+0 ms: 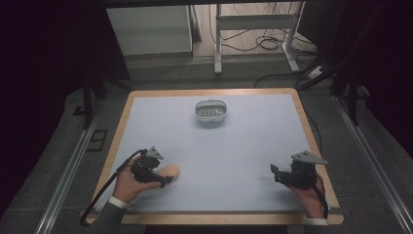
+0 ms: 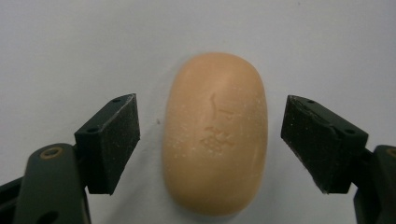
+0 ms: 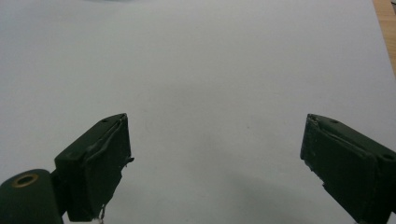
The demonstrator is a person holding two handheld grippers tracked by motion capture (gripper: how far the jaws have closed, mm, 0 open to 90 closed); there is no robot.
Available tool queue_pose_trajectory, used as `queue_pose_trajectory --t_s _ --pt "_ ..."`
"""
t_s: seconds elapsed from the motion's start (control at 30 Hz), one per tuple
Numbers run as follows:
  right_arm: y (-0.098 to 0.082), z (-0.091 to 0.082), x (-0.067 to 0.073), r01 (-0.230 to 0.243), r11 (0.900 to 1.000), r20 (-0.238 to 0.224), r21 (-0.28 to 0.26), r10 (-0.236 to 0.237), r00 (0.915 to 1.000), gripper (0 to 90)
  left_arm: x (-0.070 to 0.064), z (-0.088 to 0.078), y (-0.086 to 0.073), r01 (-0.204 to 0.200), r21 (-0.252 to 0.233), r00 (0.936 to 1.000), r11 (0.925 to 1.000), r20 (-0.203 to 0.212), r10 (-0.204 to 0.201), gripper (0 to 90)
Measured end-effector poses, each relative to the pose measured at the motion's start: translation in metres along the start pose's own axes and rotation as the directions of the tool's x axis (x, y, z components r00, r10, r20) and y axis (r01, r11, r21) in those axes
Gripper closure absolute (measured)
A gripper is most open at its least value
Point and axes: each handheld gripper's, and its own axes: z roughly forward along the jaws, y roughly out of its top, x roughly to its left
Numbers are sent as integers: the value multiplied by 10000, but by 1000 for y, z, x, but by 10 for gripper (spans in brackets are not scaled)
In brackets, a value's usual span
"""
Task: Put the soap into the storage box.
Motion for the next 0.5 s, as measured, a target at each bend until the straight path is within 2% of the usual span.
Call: queue_pose_trajectory --t_s 0.33,0.5 --pt "-1 1 0 -72 10000 52 68 72 10000 86 2 12 1 43 530 10000 9986 17 -44 218" --pt "-1 2 -1 -63 9999 73 83 62 10000 86 3 16 1 75 571 9999 9983 89 -80 241"
